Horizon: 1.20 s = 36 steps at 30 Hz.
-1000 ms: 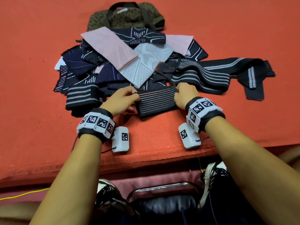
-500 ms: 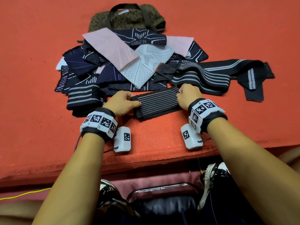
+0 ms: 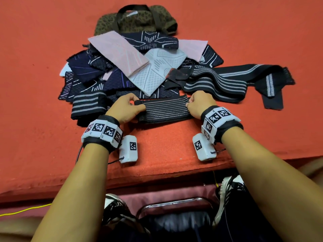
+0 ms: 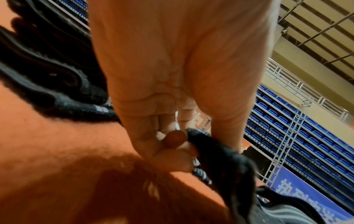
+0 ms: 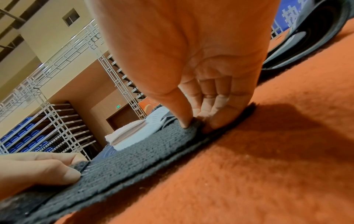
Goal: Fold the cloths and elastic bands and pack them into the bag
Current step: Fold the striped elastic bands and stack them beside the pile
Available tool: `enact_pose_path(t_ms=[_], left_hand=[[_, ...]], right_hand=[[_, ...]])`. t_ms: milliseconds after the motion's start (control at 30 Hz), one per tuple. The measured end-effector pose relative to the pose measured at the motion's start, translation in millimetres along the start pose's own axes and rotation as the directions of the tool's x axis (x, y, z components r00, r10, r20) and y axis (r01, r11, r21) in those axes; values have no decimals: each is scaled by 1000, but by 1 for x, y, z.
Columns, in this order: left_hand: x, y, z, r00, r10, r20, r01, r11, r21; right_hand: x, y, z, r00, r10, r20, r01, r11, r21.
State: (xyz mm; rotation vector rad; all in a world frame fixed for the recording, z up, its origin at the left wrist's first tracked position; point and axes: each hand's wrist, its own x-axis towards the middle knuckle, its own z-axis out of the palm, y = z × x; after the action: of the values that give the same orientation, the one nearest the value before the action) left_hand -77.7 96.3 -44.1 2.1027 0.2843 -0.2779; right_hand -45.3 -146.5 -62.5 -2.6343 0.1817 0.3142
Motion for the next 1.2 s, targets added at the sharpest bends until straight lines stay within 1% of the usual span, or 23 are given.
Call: enact_pose_path(t_ms=[67,167,267,333,433,633,733,800,933,1000,1100,1200], left_hand=[[0,1,3,999,-34,26,34,999,-12],[-1,4,7,989,-90,118,91,996,-3],[-2,9,7,981,-102,165,107,994,-21],[-2,10,6,979,-97,180,103,994,-24],[-2,7,6,977,-63,206,56,998,38],[-1,-12,9,991,-55,123,50,998,41],[2,-16,4,999,-25,27,23,997,73],[5,-15,0,1000,-6,-10,7,995,99],[7,-13,-6,1000,-1,-8,2,995,100],[6,-10,-5,1000,5,17,-6,995,97],[6,-6,-3,998,-4,55,1,998,64],[7,-7,-1,999,-13,52,9,996,86]], right_hand=[[-1,1,-2,1000,13,-5,-14,1000,-23],[-3,3,-4,1000,24,-5,-24,999,-39],[-3,2,-6,1000,26,4,-26,999,-33],[-3,2,-7,1000,29,10,-29,999,-22],[-4,2,-9,999,45,3,-45,999,-15],[-9,1,-11,998,56,-11,-57,995,-77],[-10,0,-9,999,46,-14,-47,996,-79],[-8,1,-8,999,42,-18,-43,996,-81],[-5,1,-8,999,37,-7,-38,998,-57],[-4,1,-9,999,33,-4,-33,998,-58],[-7,0,-10,999,35,-21,-37,993,-110],[-10,-1,-11,999,43,-18,-45,991,-130]])
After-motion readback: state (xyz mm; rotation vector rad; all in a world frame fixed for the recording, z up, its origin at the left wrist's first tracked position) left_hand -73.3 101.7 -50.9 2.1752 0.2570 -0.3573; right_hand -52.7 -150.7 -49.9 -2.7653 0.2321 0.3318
